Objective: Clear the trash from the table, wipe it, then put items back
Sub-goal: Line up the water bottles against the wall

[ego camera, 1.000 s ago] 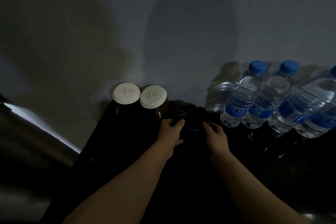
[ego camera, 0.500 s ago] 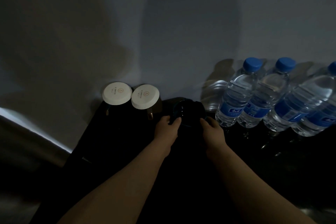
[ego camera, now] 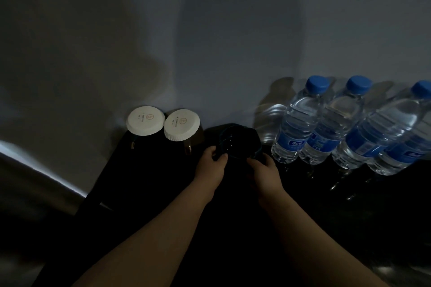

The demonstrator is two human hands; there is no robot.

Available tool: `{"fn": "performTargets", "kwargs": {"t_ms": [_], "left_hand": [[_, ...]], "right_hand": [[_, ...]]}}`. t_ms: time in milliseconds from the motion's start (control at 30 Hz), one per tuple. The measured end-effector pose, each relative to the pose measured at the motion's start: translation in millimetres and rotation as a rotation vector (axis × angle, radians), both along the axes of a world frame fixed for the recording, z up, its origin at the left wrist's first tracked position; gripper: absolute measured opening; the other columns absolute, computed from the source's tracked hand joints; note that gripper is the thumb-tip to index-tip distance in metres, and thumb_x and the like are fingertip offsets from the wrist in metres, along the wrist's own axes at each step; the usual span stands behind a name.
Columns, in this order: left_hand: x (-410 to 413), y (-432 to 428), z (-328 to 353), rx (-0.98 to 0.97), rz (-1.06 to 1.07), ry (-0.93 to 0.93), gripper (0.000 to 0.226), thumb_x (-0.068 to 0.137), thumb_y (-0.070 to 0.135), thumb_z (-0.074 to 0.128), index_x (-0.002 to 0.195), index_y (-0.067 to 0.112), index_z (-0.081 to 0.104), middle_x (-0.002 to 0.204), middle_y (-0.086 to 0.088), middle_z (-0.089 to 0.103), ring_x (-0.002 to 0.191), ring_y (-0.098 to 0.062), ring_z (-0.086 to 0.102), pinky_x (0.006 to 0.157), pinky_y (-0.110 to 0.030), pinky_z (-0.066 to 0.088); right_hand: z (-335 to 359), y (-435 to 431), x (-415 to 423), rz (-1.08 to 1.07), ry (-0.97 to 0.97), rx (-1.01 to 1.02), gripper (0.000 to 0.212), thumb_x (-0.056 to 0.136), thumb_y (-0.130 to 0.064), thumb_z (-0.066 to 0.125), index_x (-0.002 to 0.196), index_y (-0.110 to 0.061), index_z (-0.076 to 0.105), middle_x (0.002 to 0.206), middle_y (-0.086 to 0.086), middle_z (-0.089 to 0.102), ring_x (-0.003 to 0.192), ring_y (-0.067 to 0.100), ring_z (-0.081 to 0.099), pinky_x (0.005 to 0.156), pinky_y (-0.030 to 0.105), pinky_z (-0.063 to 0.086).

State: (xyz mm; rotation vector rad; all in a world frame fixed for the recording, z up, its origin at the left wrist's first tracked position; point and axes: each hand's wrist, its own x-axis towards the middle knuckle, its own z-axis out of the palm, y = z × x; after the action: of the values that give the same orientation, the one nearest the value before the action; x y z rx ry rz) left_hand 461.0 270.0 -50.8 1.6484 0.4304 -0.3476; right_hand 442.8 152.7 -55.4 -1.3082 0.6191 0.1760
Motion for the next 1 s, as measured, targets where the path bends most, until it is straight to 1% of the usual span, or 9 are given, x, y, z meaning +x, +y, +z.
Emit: {"fn": "performTargets", "kwargs": {"t_ms": [67, 133, 233, 400, 467, 567, 800, 933, 1000], "left_hand": [[-4, 2, 3, 0.05, -0.039, -0.015, 0.052, 0.096, 0.02, 0.052, 0.145, 0.017, 0.034, 0.144, -0.007, 0.042, 0.128, -0.025, 0.045, 0.109, -0.041, 0.038], [-10, 5, 7, 0.112, -0.057, -0.048, 0.049, 0.096, 0.018, 0.051, 0.143, 0.016, 0.036, 0.143, -0.007, 0.043, 0.127, -0.024, 0.046, 0.107, -0.037, 0.039], [-18, 9, 14, 0.219, -0.086, -0.109, 0.044, 0.095, 0.017, 0.053, 0.137, 0.014, 0.043, 0.139, -0.007, 0.045, 0.122, -0.022, 0.049, 0.097, -0.028, 0.04], [-25, 3, 37, 0.359, -0.153, -0.223, 0.027, 0.094, 0.017, 0.053, 0.121, 0.013, 0.055, 0.12, -0.009, 0.054, 0.094, -0.014, 0.053, 0.078, -0.021, 0.041], [-27, -7, 50, 0.384, -0.168, -0.278, 0.023, 0.093, 0.016, 0.054, 0.116, 0.012, 0.058, 0.114, -0.008, 0.058, 0.089, -0.013, 0.054, 0.07, -0.018, 0.041], [-28, -29, 68, 0.421, -0.181, -0.345, 0.021, 0.091, 0.015, 0.056, 0.11, 0.01, 0.062, 0.109, -0.008, 0.062, 0.093, -0.017, 0.058, 0.075, -0.018, 0.04], [-12, -80, 112, 0.437, -0.245, -0.498, 0.023, 0.089, 0.014, 0.056, 0.112, 0.014, 0.058, 0.117, -0.008, 0.059, 0.105, -0.024, 0.058, 0.083, -0.026, 0.043], [14, -99, 138, 0.54, -0.301, -0.62, 0.04, 0.086, 0.02, 0.061, 0.124, 0.017, 0.051, 0.128, -0.008, 0.05, 0.117, -0.027, 0.051, 0.094, -0.032, 0.041], [22, -107, 146, 0.612, -0.392, -0.666, 0.045, 0.085, 0.023, 0.064, 0.127, 0.018, 0.048, 0.13, -0.009, 0.047, 0.118, -0.028, 0.048, 0.096, -0.035, 0.041]], "right_hand": [[1, 1, -4, 0.015, -0.008, -0.024, 0.037, 0.091, -0.012, 0.053, 0.127, -0.016, 0.044, 0.109, 0.008, 0.061, 0.099, 0.025, 0.062, 0.086, 0.038, 0.051], [0, 2, -7, 0.006, -0.011, -0.085, 0.048, 0.091, -0.012, 0.055, 0.136, -0.014, 0.039, 0.122, 0.01, 0.057, 0.107, 0.027, 0.059, 0.095, 0.043, 0.049], [3, 0, -15, -0.027, 0.029, -0.144, 0.055, 0.09, -0.015, 0.056, 0.141, -0.012, 0.035, 0.128, 0.011, 0.052, 0.11, 0.027, 0.057, 0.098, 0.044, 0.047], [22, -17, -32, -0.005, 0.044, -0.208, 0.019, 0.091, -0.014, 0.055, 0.109, -0.013, 0.054, 0.089, 0.005, 0.06, 0.075, 0.017, 0.057, 0.069, 0.032, 0.046], [32, -28, -37, 0.025, 0.034, -0.232, 0.013, 0.091, -0.015, 0.054, 0.104, -0.012, 0.057, 0.086, 0.007, 0.061, 0.073, 0.017, 0.057, 0.067, 0.033, 0.044], [47, -44, -46, -0.002, -0.021, -0.296, 0.011, 0.091, -0.013, 0.054, 0.099, -0.009, 0.061, 0.085, 0.008, 0.062, 0.078, 0.021, 0.058, 0.073, 0.036, 0.046], [94, -87, -46, -0.055, -0.15, -0.493, 0.007, 0.089, -0.012, 0.054, 0.086, -0.012, 0.06, 0.081, 0.009, 0.062, 0.078, 0.024, 0.058, 0.071, 0.034, 0.043], [128, -109, -32, -0.002, -0.27, -0.66, 0.007, 0.091, -0.013, 0.054, 0.097, -0.012, 0.057, 0.091, 0.006, 0.06, 0.081, 0.019, 0.054, 0.075, 0.031, 0.042], [138, -117, -21, -0.002, -0.311, -0.782, 0.019, 0.092, -0.015, 0.052, 0.11, -0.011, 0.057, 0.1, 0.006, 0.055, 0.087, 0.02, 0.053, 0.077, 0.031, 0.041]]}}
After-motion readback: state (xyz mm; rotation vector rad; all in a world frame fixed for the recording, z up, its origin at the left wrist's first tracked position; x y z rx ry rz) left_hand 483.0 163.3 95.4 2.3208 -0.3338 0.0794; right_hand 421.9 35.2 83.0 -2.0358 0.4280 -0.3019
